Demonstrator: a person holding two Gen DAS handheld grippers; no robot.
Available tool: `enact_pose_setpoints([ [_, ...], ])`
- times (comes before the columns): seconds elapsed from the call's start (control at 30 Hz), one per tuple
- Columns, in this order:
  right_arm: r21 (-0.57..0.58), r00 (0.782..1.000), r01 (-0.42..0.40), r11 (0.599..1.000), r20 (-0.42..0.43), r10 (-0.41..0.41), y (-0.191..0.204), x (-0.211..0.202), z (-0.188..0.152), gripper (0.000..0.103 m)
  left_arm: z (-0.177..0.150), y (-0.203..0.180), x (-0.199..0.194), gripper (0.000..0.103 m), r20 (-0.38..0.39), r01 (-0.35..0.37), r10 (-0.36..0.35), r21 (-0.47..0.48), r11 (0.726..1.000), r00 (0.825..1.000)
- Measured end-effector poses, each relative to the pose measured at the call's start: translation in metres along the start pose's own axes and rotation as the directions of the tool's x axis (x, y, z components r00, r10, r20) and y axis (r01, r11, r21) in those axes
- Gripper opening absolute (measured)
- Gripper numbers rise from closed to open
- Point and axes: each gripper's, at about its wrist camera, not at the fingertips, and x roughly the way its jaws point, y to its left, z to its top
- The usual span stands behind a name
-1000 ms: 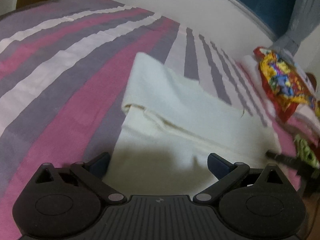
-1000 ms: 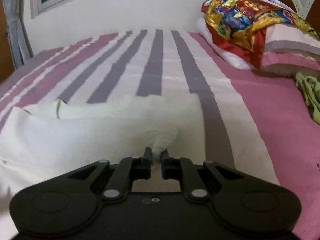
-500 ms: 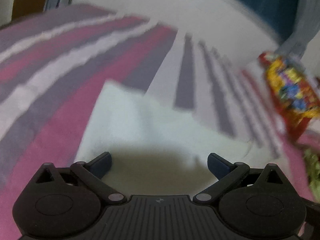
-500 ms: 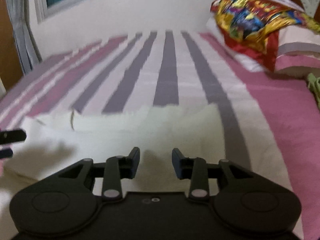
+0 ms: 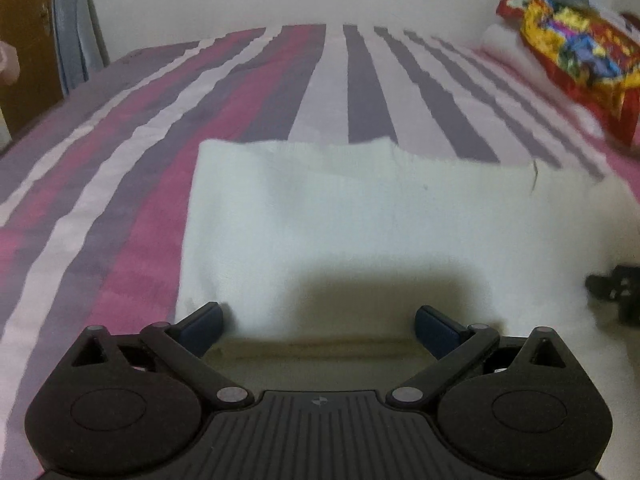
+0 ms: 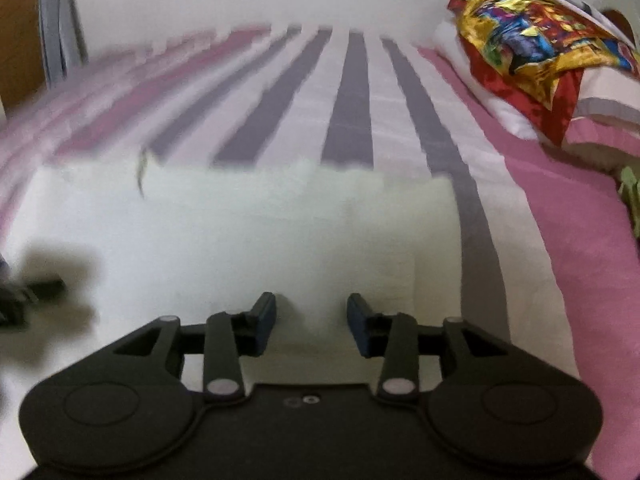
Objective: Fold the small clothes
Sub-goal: 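Fold the hem up toward the collar with the right tool, release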
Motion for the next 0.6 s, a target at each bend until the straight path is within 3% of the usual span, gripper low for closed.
enact_pose_setpoints([
  [0.07, -0.008, 1.0, 0.017, 1.0, -0.004, -0.017, 0.004, -0.002, 0.001, 0.041, 0.001, -0.004, -0.005, 0.101, -0.019, -0.02, 0.02, 0.002, 1.0, 1.0],
  [0.2, 0.045, 0.999, -0.048, 0.998, 0.0, 0.048, 0.002, -0.028, 0.008, 0.045, -0.004, -0.001, -0.017, 0.101, -0.065, -0.017, 0.014, -0.038, 0.999, 0.998],
  [0.3, 0.03, 0.997, -0.067, 0.997, 0.027, 0.066, 0.005, -0.055, -0.005, 0.063, -0.014, -0.001, -0.031, 0.101, -0.059, -0.028, 0.026, -0.024, 0.999, 0.998],
  [0.6, 0.024, 0.99, -0.144, 0.989, -0.002, 0.144, 0.017, -0.119, -0.075, 0.064, -0.047, -0.004, -0.091, 0.101, -0.042, 0.015, -0.015, -0.014, 1.0, 0.999],
])
